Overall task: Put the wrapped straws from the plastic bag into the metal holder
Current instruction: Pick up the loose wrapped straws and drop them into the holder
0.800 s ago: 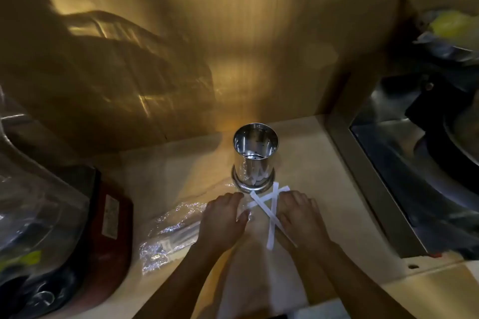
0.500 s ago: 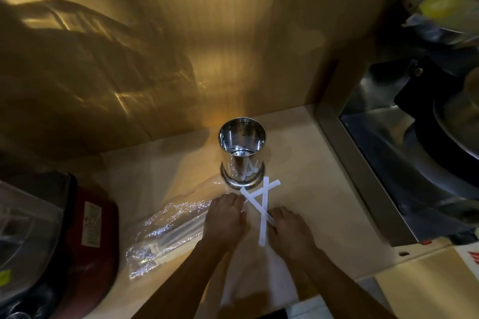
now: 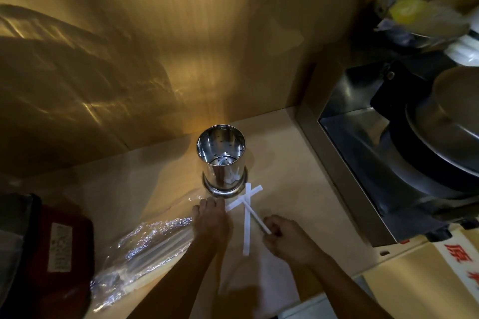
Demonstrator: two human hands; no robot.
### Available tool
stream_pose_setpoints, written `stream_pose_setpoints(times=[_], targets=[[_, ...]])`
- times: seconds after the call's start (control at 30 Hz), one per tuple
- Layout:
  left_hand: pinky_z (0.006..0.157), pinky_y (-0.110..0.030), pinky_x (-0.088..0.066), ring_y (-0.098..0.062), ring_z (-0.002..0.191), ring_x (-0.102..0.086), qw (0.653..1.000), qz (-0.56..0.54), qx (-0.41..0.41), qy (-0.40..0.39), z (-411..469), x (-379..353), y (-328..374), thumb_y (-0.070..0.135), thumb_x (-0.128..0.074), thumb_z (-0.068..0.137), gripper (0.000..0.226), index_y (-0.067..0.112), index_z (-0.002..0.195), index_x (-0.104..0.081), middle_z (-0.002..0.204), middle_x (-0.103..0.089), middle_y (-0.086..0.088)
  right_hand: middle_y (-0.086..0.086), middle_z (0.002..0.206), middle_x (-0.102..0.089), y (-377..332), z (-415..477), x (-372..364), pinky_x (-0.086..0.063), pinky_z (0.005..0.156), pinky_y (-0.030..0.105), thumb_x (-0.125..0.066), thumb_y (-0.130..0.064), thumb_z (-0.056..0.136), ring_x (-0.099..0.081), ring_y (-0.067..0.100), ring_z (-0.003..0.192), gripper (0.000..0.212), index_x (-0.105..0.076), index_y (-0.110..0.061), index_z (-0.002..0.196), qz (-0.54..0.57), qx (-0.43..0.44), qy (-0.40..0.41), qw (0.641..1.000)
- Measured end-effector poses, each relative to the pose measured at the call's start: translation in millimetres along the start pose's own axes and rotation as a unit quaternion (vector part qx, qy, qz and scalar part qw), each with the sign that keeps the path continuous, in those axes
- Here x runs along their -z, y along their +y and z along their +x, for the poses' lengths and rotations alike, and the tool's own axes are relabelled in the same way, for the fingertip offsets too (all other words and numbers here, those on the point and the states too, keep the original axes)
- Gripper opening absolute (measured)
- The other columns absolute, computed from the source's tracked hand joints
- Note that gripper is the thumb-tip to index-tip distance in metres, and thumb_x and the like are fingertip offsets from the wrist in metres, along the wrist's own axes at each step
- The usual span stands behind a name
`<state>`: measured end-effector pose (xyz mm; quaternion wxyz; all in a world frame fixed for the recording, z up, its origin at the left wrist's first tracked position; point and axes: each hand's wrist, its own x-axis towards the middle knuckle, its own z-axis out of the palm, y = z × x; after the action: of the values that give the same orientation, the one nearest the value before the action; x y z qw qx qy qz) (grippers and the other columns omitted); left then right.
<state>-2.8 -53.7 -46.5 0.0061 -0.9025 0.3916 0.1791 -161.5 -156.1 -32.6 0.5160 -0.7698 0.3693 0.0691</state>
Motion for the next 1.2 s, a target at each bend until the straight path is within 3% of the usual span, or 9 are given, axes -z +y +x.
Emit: stream_pose_setpoints(times=[0.13, 0.23, 0.3, 0.43, 0.6, 0.67, 0.83, 1.0, 1.2], targets=[[0.102, -0.044, -0.031, -0.032, 0.12, -0.039, 0.997, 0.019, 0.042, -0.058, 5.5, 0.3, 3.3, 0.024, -0.041, 0.09, 0.034, 0.008, 0.12, -0.044, 0.128, -0.047, -0.015, 0.005, 0.067, -0.056, -8.6, -0.8, 15.8, -0.045, 0.056, 0.035, -0.055, 0.0, 0.077, -0.053, 0.018, 0.055, 0.034, -0.055, -0.033, 0.078, 0.104, -0.009, 0.023, 0.994], [0.1, -0.043, -0.031, -0.03, 0.116, -0.042, 0.998, 0.037, -0.002, -0.041, 2.8, 0.4, 4.4, 0.021, -0.039, 0.09, 0.03, 0.009, 0.117, -0.045, 0.124, -0.05, -0.014, 0.008, 0.077, -0.068, -14.9, 1.9, 27.4, -0.051, 0.062, 0.032, -0.053, 0.01, 0.082, -0.065, 0.018, 0.065, 0.037, -0.063, -0.018, 0.105, 0.185, -0.015, 0.033, 0.982], [0.099, -0.042, -0.03, -0.029, 0.112, -0.048, 0.999, 0.019, -0.026, -0.023, 0.0, 3.4, 3.2, 0.017, -0.039, 0.09, 0.026, 0.01, 0.114, -0.046, 0.118, -0.057, -0.013, 0.016, 0.075, -0.07, -21.2, 2.9, 34.8, -0.05, 0.057, 0.03, -0.052, 0.013, 0.083, -0.065, 0.025, 0.063, 0.026, -0.068, -0.001, 0.098, 0.245, -0.026, 0.049, 0.968], [0.091, -0.038, -0.034, -0.033, 0.1, -0.057, 0.998, -0.017, -0.056, 0.005, -3.3, 19.4, 2.0, 0.009, -0.043, 0.084, 0.023, 0.011, 0.107, -0.047, 0.104, -0.066, -0.015, -0.004, 0.053, -0.069, -36.4, 2.9, 52.3, -0.039, 0.035, 0.014, -0.052, 0.004, 0.085, -0.058, 0.007, 0.04, 0.016, -0.068, 0.005, 0.088, 0.275, -0.017, 0.059, 0.96], [0.066, -0.036, -0.042, -0.033, 0.081, -0.059, 0.972, -0.22, -0.081, 0.023, -12.9, 41.4, 0.7, 0.005, -0.048, 0.083, 0.016, 0.021, 0.081, -0.048, 0.082, -0.064, -0.011, 0.002, 0.089, -0.075, -54.3, 8.3, 64.3, -0.049, 0.045, 0.021, -0.058, -0.031, 0.084, -0.07, 0.016, 0.065, 0.025, -0.069, -0.013, 0.098, 0.336, 0.033, 0.05, 0.94], [0.07, -0.031, -0.043, -0.027, 0.088, -0.059, 0.956, -0.282, -0.083, 0.02, -14.6, 47.7, 2.1, 0.005, -0.046, 0.088, 0.021, 0.022, 0.085, -0.059, 0.093, -0.065, -0.006, 0.0, 0.097, -0.075, -59.6, 9.9, 67.2, -0.051, 0.056, 0.025, -0.057, -0.041, 0.076, -0.07, 0.017, 0.077, 0.034, -0.067, -0.019, 0.1, 0.335, 0.066, 0.044, 0.939], [0.072, -0.001, -0.035, -0.012, 0.102, -0.051, 0.937, -0.337, -0.09, 0.016, -21.2, 67.9, 5.5, -0.012, -0.042, 0.083, 0.042, 0.014, 0.107, -0.066, 0.116, -0.057, -0.003, 0.005, 0.09, -0.075, -70.0, 17.1, 73.4, -0.05, 0.051, 0.022, -0.065, -0.009, 0.077, -0.069, 0.016, 0.07, 0.027, -0.062, -0.003, 0.104, 0.353, 0.126, 0.074, 0.924], [0.07, 0.002, -0.039, 0.009, 0.084, -0.055, 0.903, -0.413, -0.112, 0.042, -36.2, 93.3, 14.3, 0.003, -0.059, 0.084, 0.027, 0.021, 0.102, -0.069, 0.102, -0.062, 0.005, 0.002, 0.062, -0.072, -81.6, 17.4, 79.6, -0.043, 0.049, 0.026, -0.059, -0.002, 0.083, -0.058, 0.012, 0.054, 0.011, -0.064, 0.005, 0.09, 0.327, 0.167, 0.142, 0.919], [0.066, -0.008, -0.044, 0.003, 0.075, -0.062, 0.819, -0.526, -0.102, 0.206, -49.8, 137.9, 19.4, 0.023, -0.062, 0.085, 0.021, 0.041, 0.078, -0.067, 0.079, -0.07, 0.019, -0.012, 0.058, -0.064, -113.4, 3.4, 87.7, -0.039, 0.047, 0.008, -0.059, -0.009, 0.085, -0.052, -0.002, 0.049, 0.025, -0.066, -0.027, 0.069, 0.254, 0.285, 0.261, 0.887]])
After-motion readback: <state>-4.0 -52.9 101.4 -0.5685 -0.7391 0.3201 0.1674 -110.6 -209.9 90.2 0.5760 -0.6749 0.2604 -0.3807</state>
